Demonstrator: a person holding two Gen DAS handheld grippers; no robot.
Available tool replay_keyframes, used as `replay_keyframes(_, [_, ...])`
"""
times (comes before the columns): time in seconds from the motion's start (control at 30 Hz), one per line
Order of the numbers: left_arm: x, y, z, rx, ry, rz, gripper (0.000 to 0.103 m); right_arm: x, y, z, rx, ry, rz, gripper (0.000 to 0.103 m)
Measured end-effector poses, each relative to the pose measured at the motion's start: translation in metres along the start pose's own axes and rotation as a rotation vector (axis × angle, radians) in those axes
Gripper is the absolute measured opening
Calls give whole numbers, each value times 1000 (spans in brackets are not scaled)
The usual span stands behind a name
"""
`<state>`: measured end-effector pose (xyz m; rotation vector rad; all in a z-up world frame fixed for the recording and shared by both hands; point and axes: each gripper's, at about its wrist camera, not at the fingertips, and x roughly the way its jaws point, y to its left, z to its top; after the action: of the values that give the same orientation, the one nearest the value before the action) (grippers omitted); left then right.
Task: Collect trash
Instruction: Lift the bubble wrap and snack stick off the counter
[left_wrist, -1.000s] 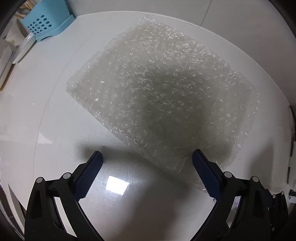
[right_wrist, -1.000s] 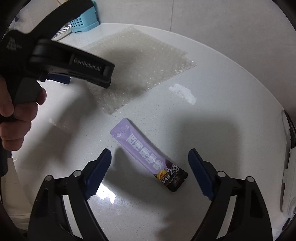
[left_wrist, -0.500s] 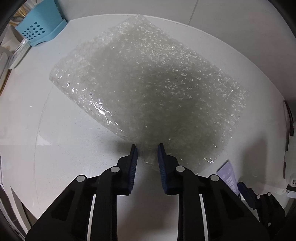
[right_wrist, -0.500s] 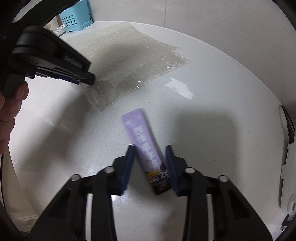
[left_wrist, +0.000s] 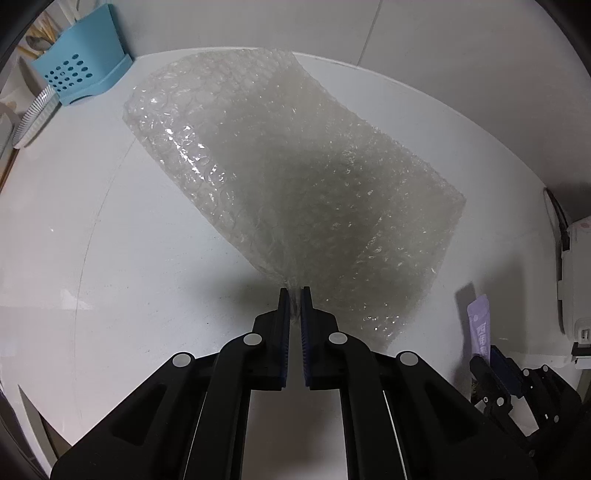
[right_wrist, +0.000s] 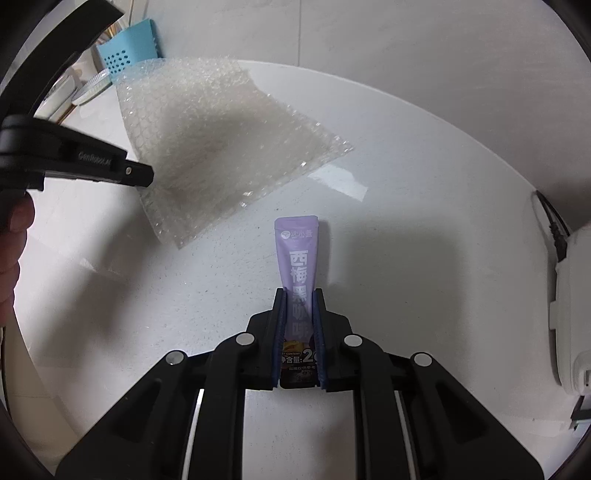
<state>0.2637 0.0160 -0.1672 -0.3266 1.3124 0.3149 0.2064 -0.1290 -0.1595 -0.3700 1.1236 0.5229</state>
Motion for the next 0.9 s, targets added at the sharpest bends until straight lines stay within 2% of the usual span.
replay_keyframes(0.37, [-43,11,-23,37,-110,-71,4,-39,-17,-6,116,-64,-43,13])
replay_keyframes(0.6, [-73,23,-40,64,-176,-107,4,-68,-25,-22,201,-113,-64,13])
replay_keyframes(0.9, [-114,25,-80,113,-224,-160,4,-93,-6,-36,242,-151,-70,13])
